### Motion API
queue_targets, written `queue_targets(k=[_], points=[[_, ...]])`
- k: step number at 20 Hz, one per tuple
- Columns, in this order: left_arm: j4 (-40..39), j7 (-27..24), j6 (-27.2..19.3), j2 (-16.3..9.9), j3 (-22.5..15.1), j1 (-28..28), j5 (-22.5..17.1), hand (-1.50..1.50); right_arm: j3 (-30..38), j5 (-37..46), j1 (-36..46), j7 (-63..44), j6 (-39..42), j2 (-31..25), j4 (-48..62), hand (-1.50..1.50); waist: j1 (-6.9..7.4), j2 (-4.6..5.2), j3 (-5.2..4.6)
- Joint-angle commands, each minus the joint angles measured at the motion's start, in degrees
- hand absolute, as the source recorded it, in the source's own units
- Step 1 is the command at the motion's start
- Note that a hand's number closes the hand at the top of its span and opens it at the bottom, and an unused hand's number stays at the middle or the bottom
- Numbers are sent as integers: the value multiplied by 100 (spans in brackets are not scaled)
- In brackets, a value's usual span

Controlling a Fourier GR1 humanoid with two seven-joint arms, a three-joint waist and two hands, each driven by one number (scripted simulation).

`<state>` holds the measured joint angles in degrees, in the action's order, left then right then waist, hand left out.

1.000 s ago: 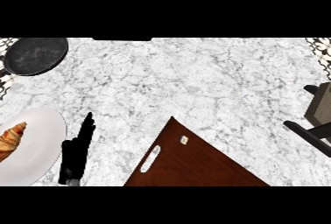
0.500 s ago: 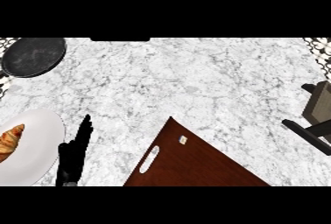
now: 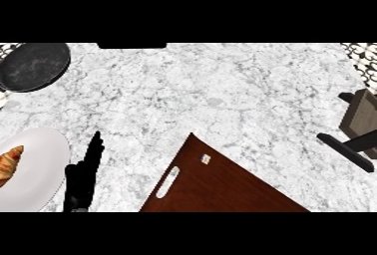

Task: Pick the sweet potato from the tray and place it in the tiered basket

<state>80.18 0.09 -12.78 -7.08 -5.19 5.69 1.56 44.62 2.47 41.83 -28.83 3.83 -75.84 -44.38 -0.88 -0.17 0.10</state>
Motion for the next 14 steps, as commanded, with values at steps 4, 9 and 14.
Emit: queue_targets(k=[4,9,14], points=[[-60,-293,20,46,94,432,-105,0,1512,-339,-1072,694,974,-1233,1506,-150,-227,-39,13],[-138,13,-203,149,132,106,-10,0,2312,-327,-2005,1365,1839,-1687,2453,-150,-455,-67,24],[200,42,-94,-85,273,509,-115,0,2851,-366,-2624,1951,2581,-1946,3038,-150,-603,-122,40]])
